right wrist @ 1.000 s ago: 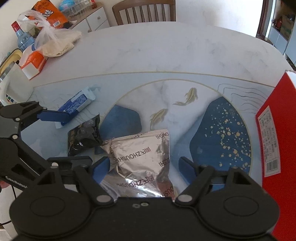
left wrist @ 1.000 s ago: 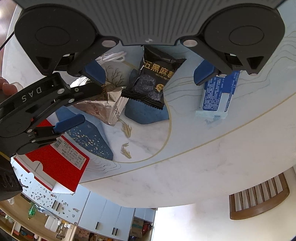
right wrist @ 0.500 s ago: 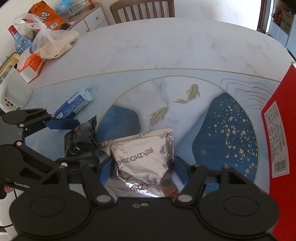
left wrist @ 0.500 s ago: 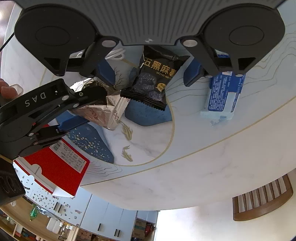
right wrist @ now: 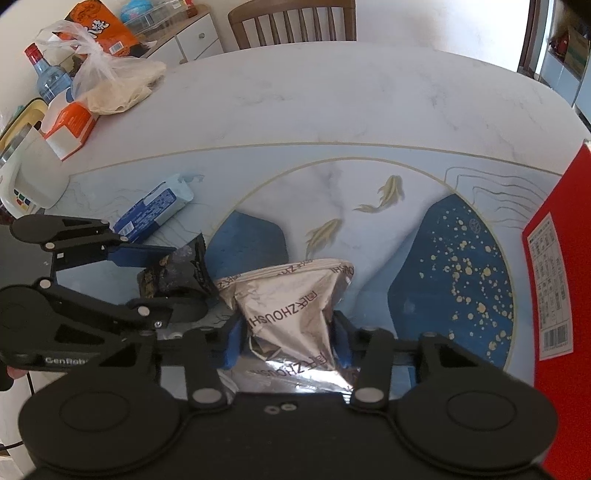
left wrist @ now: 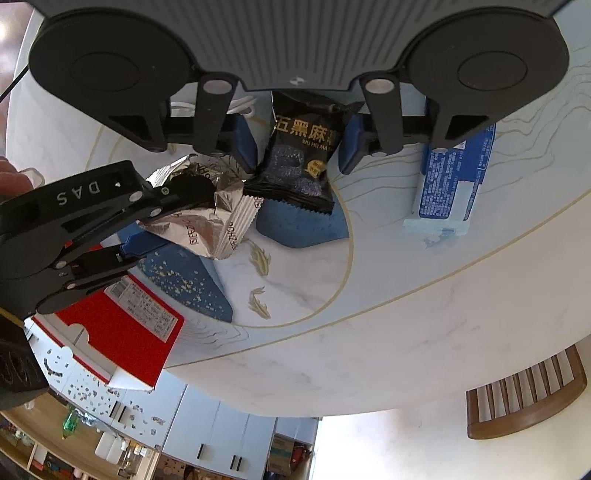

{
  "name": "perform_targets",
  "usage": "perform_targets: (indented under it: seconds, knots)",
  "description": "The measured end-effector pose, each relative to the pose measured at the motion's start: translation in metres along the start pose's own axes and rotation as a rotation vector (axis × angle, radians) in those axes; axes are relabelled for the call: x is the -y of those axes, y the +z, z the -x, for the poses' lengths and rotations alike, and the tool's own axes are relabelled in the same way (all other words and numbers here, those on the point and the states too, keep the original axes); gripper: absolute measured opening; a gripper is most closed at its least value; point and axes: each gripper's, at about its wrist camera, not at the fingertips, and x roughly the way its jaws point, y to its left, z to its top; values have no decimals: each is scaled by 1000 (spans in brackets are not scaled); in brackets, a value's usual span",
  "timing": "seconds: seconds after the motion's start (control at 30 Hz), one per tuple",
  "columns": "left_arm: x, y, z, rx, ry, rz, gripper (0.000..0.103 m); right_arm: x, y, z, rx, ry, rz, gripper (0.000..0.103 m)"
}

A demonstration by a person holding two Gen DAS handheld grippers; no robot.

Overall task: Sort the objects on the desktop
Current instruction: 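Grasp the black snack packet with the left gripper while the right gripper grasps the silver foil bag, then lift and carry the black packet and silver foil bag over the red box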

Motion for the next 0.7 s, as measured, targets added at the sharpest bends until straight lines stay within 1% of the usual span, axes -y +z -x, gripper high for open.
perform_targets:
  seconds: [0.23,0.7]
  knots:
    - [5,2,2,-15,19,-3,37,1,-2,9,9,-13,4,44]
    - [11,-1,6,-16,41,4,34,-5,-9,40,41,-55,35,44]
